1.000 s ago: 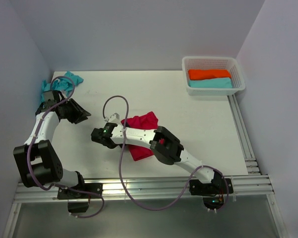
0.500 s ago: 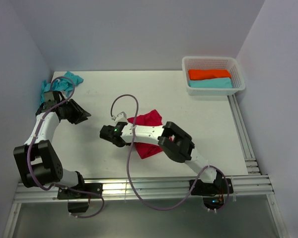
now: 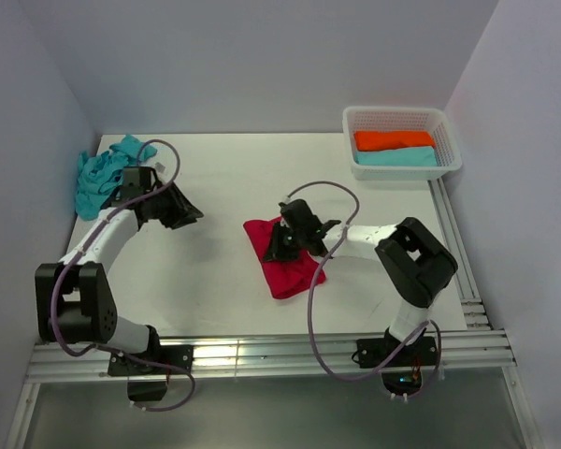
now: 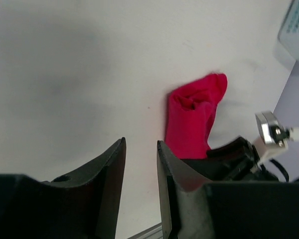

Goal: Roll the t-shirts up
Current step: Roll the tshirt

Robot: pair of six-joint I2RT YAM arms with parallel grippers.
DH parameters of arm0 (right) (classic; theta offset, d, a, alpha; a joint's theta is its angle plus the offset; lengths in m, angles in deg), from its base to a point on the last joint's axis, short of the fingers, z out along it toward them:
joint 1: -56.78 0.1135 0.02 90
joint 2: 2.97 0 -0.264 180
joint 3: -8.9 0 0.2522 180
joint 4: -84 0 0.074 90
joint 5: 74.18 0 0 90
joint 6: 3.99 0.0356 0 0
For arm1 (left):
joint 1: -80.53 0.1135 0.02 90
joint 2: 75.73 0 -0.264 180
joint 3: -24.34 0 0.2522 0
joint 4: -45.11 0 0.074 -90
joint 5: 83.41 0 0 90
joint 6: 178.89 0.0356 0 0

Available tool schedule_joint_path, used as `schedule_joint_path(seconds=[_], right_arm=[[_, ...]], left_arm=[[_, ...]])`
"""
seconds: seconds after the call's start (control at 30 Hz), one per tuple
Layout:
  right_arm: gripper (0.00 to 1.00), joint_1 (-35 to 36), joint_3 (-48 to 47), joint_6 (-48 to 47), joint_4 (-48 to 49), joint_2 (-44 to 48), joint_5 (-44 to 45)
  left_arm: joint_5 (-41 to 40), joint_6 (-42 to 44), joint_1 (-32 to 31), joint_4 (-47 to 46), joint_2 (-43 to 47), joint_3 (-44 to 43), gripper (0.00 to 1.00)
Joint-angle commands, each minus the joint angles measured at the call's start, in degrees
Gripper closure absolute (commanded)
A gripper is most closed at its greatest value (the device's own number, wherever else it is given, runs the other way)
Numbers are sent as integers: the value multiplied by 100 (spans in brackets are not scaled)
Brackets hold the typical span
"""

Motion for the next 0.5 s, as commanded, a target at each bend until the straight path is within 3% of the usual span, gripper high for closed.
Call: schedule_joint_path(seconds=[0.0, 0.23, 0.47], right_arm=[[100, -489, 672, 470, 2031, -53, -2202], [100, -1122, 1569, 1911, 4990, -817, -3558], [100, -1439, 1763, 3203, 6743, -1846, -4237]], left_arm=[[-43, -225, -689, -645, -226, 4, 63], [124, -445, -1621, -1463, -701, -22, 64], [467, -567, -1930, -2622, -904, 399, 60]])
